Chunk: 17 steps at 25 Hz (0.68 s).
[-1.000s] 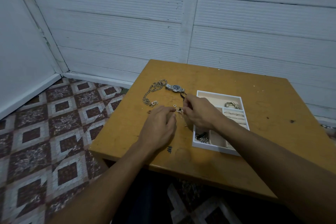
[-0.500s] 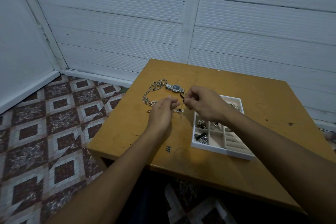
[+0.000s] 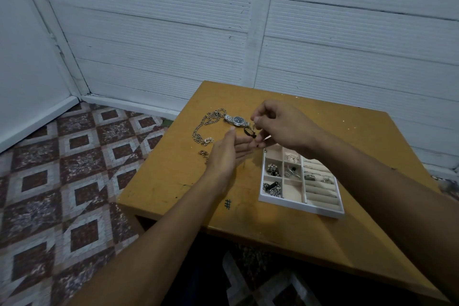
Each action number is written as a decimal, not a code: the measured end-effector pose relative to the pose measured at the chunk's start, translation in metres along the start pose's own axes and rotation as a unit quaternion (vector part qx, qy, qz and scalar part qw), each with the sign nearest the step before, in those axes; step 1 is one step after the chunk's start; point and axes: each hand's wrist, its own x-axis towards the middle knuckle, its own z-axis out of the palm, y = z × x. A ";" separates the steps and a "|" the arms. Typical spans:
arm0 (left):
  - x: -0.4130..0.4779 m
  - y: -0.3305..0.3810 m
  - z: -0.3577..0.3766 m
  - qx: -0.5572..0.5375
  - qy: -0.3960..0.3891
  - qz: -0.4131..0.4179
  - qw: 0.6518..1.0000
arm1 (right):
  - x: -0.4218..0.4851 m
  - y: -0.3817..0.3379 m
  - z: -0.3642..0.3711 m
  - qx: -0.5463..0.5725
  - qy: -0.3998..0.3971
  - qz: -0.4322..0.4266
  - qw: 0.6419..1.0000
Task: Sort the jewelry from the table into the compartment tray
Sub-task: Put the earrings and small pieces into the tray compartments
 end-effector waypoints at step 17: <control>-0.005 -0.013 0.003 -0.148 -0.011 -0.120 0.982 | 0.004 -0.015 -0.011 -0.024 0.033 -0.034 0.999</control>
